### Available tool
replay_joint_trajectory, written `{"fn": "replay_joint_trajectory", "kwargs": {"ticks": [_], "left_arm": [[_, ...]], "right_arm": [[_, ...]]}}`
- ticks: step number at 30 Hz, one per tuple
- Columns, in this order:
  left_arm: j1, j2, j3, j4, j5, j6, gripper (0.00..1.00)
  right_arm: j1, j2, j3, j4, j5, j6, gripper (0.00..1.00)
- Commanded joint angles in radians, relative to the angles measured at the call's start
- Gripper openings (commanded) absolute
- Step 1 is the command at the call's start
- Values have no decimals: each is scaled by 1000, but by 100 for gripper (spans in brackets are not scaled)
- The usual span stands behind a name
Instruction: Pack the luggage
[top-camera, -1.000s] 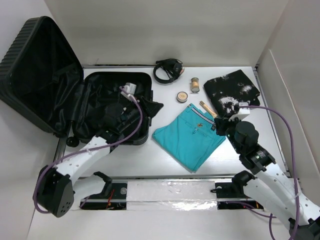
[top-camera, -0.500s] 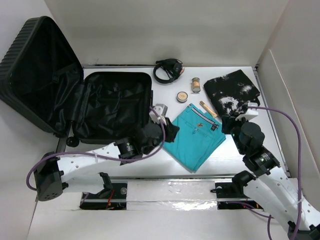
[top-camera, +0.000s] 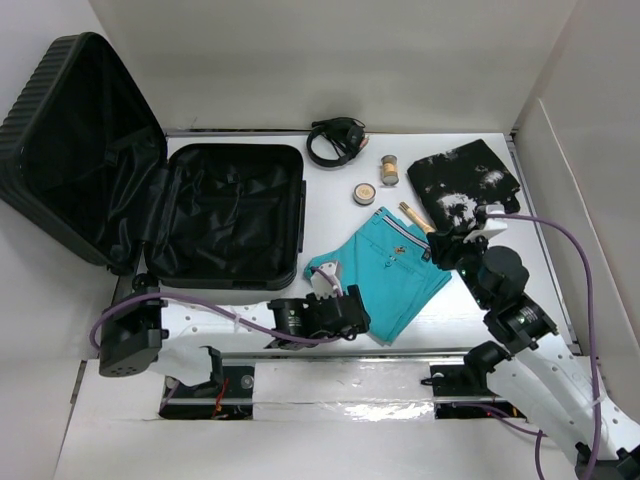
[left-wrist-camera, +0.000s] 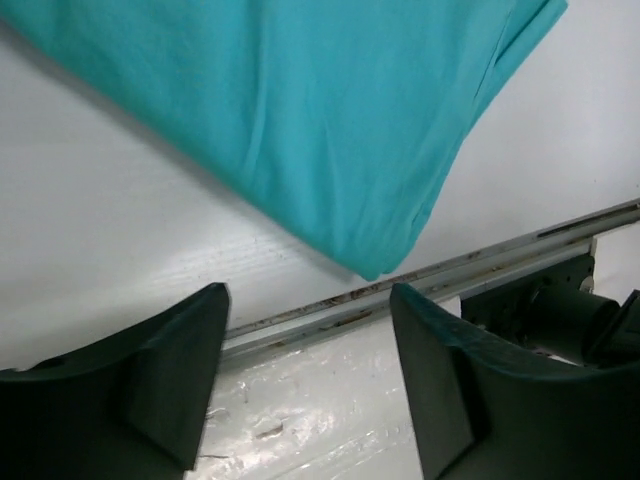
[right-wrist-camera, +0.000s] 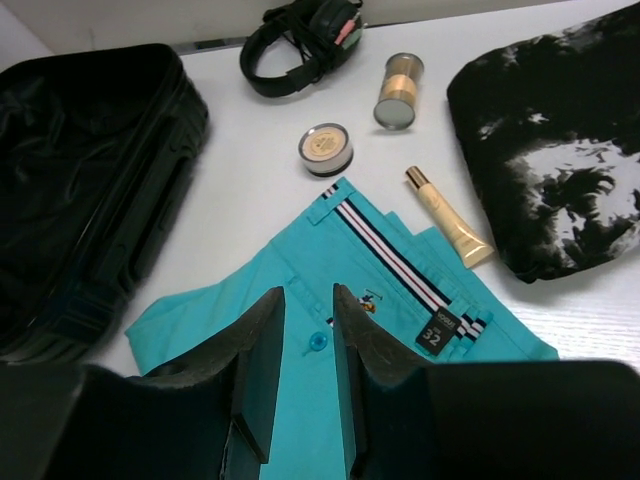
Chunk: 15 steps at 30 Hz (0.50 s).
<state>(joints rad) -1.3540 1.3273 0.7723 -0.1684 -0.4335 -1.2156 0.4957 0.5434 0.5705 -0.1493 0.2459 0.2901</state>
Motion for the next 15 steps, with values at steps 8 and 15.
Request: {"fn": "replay_joint_trajectory", "kwargs": {"ticks": [8, 15], "left_arm": [[42, 156, 27, -16, -62, -216, 72], [75, 304, 93, -25, -73, -266, 63]], "right_arm": [[-8, -97, -26, 42, -169, -35, 33], [-8, -138, -31, 30, -227, -40, 34]]}}
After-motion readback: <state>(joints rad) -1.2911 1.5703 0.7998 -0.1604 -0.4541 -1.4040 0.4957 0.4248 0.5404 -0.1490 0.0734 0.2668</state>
